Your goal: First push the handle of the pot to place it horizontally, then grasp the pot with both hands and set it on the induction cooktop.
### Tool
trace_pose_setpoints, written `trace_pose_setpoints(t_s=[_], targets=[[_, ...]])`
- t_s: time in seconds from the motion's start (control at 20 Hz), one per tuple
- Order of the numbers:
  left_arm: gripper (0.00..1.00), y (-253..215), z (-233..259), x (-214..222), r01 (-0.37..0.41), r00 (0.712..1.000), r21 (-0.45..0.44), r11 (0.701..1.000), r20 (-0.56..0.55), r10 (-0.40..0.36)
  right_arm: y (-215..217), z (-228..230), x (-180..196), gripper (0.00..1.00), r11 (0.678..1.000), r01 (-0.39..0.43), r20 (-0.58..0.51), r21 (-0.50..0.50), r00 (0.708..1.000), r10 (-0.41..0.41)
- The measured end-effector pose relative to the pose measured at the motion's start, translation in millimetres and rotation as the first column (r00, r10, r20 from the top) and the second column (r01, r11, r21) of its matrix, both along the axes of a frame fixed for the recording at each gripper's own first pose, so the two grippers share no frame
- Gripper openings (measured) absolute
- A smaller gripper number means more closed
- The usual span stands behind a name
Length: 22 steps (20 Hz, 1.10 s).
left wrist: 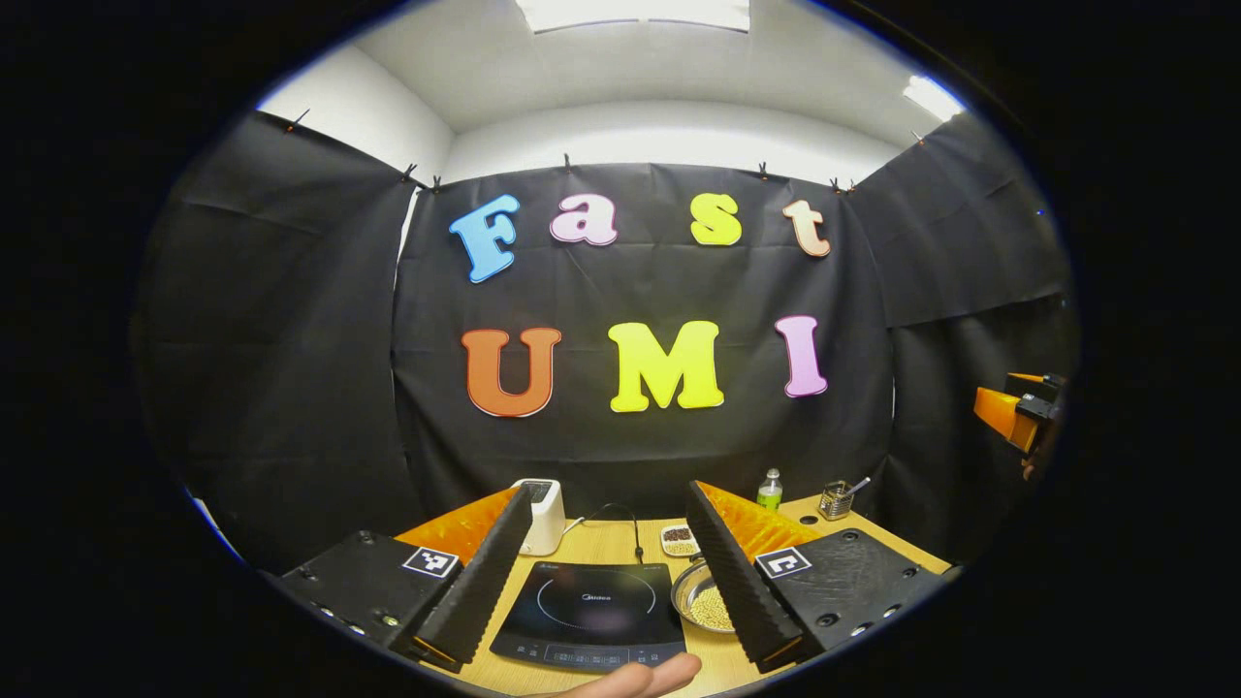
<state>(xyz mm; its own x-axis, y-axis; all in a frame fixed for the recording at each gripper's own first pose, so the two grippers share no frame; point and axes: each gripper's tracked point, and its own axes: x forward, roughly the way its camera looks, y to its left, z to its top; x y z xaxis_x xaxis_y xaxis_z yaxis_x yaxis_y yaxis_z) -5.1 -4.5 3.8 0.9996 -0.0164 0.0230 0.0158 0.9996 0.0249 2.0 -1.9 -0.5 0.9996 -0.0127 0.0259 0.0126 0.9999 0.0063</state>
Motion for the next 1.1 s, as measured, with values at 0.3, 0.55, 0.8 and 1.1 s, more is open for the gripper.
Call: trace_pose_setpoints(t_s=[0.3, 0.55, 0.8, 1.1], targets=[[0.95, -2.7, -3.6, -2.0, 0.009, 1.000, 0.003, 1.000, -0.004, -0.009, 0.9, 1.2, -1.9, 0.97, 1.000, -0.022, 0.013, 0.012, 1.000, 0.022], [0.95, -5.2, -4.2, -8.1, 0.017, 1.000, 0.001, 1.000, 0.006, -0.017, 2.7, -4.8, 0.8, 0.97, 0.999, -0.043, 0.008, 0.019, 0.999, 0.043], [0.95, -6.0, -2.7, -17.1, 0.022, 0.999, 0.002, 1.000, 0.022, -0.022, 23.7, -29.0, 8.0, 0.88, 0.991, -0.134, -0.048, 0.031, 0.990, 0.135], [0.95, 2.6, -7.0, -25.1, 0.016, 0.999, 0.000, 1.000, 0.034, -0.016, 84.8, -67.8, 0.0, 0.39, 0.930, -0.363, -0.161, 0.062, 0.916, 0.368]])
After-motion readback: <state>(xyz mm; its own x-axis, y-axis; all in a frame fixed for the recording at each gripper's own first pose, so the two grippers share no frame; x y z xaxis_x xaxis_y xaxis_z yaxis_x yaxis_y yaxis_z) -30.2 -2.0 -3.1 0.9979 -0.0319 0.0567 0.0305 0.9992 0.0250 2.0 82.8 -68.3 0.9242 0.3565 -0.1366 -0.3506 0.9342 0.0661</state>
